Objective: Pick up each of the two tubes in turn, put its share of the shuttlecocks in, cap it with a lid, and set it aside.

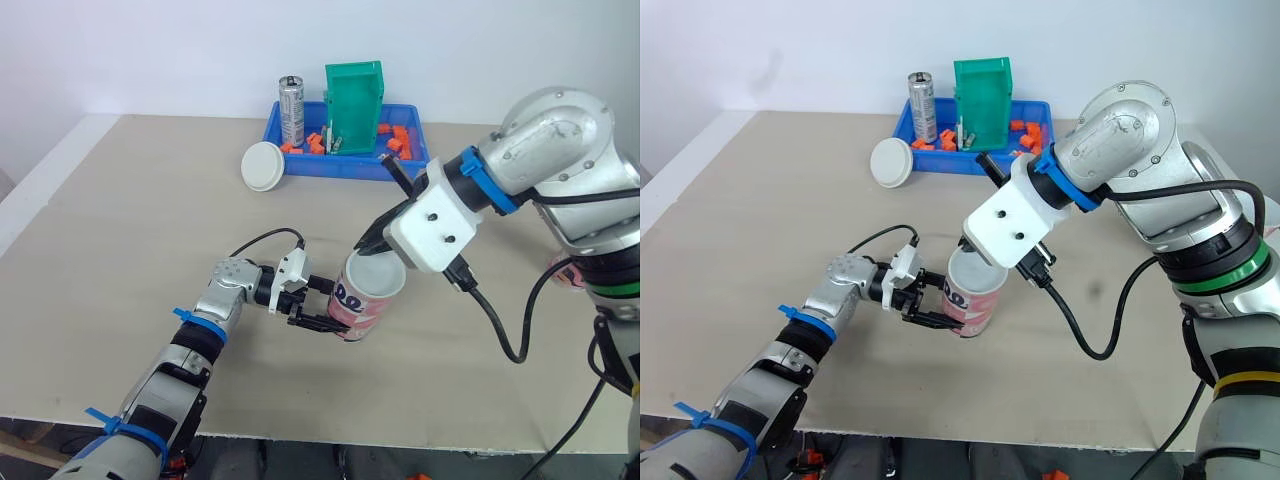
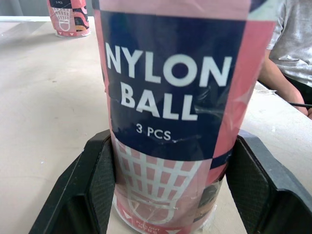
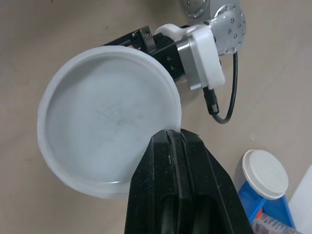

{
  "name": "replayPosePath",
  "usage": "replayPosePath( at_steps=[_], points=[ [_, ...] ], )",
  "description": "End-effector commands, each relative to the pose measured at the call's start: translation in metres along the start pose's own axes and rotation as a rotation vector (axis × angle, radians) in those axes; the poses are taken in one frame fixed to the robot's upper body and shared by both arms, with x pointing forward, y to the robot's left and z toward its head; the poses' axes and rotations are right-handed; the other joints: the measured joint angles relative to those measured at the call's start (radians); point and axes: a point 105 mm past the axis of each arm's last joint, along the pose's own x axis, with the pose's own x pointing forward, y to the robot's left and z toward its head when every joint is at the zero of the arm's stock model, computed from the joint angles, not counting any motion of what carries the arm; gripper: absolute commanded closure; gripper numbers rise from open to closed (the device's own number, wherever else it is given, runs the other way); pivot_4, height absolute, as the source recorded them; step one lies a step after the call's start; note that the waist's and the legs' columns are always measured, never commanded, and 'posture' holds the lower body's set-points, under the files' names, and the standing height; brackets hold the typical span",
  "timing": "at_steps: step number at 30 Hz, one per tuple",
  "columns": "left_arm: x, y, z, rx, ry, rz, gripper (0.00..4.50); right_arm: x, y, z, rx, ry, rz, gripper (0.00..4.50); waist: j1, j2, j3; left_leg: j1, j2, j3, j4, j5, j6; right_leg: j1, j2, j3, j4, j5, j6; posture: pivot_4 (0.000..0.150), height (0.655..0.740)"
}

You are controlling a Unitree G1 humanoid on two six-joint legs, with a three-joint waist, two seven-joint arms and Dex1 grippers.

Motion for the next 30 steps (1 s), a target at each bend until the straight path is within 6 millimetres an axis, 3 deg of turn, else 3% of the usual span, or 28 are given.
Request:
replayPosePath(
  at_steps=[1, 2, 3, 5, 9, 14, 18, 22, 26, 29, 30],
  points=[
    [-0.008, 0.001, -0.012, -0.038, 0.049, 0.038, 1.42, -0.005, -0.005, 0.013, -0.031, -0.063, -0.013, 3.57, 0.000, 0.000, 0.000, 0.000, 0.000, 0.000, 0.000, 0.000, 0.000, 0.000, 0.000, 0.000, 0.000, 0.000, 0.000, 0.150, 0.7362],
    [-0.008, 0.001, -0.012, -0.038, 0.048, 0.039, 1.42, -0.005, -0.006, 0.014, -0.019, -0.080, -0.025, 3.25, 0.000, 0.000, 0.000, 0.000, 0.000, 0.000, 0.000, 0.000, 0.000, 0.000, 0.000, 0.000, 0.000, 0.000, 0.000, 0.150, 0.7362],
    [-0.008, 0.001, -0.011, -0.038, 0.048, 0.039, 1.42, -0.005, -0.007, 0.014, -0.004, -0.093, -0.031, 2.51, 0.000, 0.000, 0.000, 0.000, 0.000, 0.000, 0.000, 0.000, 0.000, 0.000, 0.000, 0.000, 0.000, 0.000, 0.000, 0.150, 0.7362],
    [-0.008, 0.002, -0.011, -0.037, 0.047, 0.040, 1.42, -0.005, -0.006, 0.014, 0.024, -0.112, -0.027, 1.92, 0.000, 0.000, 0.000, 0.000, 0.000, 0.000, 0.000, 0.000, 0.000, 0.000, 0.000, 0.000, 0.000, 0.000, 0.000, 0.150, 0.7362],
    [-0.009, 0.002, -0.011, -0.036, 0.047, 0.042, 1.42, -0.003, -0.007, 0.013, 0.045, -0.113, -0.037, 0.16, 0.000, 0.000, 0.000, 0.000, 0.000, 0.000, 0.000, 0.000, 0.000, 0.000, 0.000, 0.000, 0.000, 0.000, 0.000, 0.150, 0.7362],
    [-0.009, 0.002, -0.011, -0.036, 0.048, 0.042, 1.42, -0.007, -0.009, 0.009, 0.082, -0.104, -0.063, 0.16, 0.000, 0.000, 0.000, 0.000, 0.000, 0.000, 0.000, 0.000, 0.000, 0.000, 0.000, 0.000, 0.000, 0.000, 0.000, 0.150, 0.7362],
    [-0.009, 0.002, -0.010, -0.036, 0.047, 0.040, 1.42, -0.037, -0.024, 0.015, 0.147, -0.161, -0.129, 0.16, 0.000, 0.000, 0.000, 0.000, 0.000, 0.000, 0.000, 0.000, 0.000, 0.000, 0.000, 0.000, 0.000, 0.000, 0.000, 0.150, 0.7362],
    [-0.007, 0.002, -0.011, -0.036, 0.046, 0.037, 1.42, -0.050, -0.028, 0.016, 0.195, -0.186, -0.148, 0.16, 0.000, 0.000, 0.000, 0.000, 0.000, 0.000, -0.001, 0.000, 0.000, 0.000, 0.000, 0.000, 0.000, 0.000, -0.001, 0.150, 0.7362],
    [-0.008, 0.002, -0.011, -0.037, 0.045, 0.037, 1.42, -0.054, -0.025, 0.014, 0.230, -0.189, -0.144, 1.29, -0.001, 0.000, 0.000, 0.000, 0.000, 0.000, -0.001, 0.000, 0.000, 0.000, 0.000, 0.000, 0.000, 0.000, -0.001, 0.150, 0.7362],
    [-0.008, 0.002, -0.011, -0.038, 0.047, 0.037, 1.42, -0.049, -0.017, 0.017, 0.238, -0.208, -0.113, 2.61, -0.001, 0.000, 0.000, 0.000, 0.000, 0.000, -0.001, 0.000, 0.000, -0.001, 0.000, 0.000, 0.000, 0.000, -0.001, 0.150, 0.7362],
    [-0.008, 0.002, -0.011, -0.038, 0.047, 0.037, 1.42, -0.047, -0.016, 0.017, 0.239, -0.208, -0.107, 3.24, -0.001, 0.000, 0.000, 0.000, 0.000, 0.000, -0.001, 0.000, 0.000, -0.001, 0.000, 0.000, 0.000, 0.000, -0.001, 0.150, 0.7362]
  ],
)
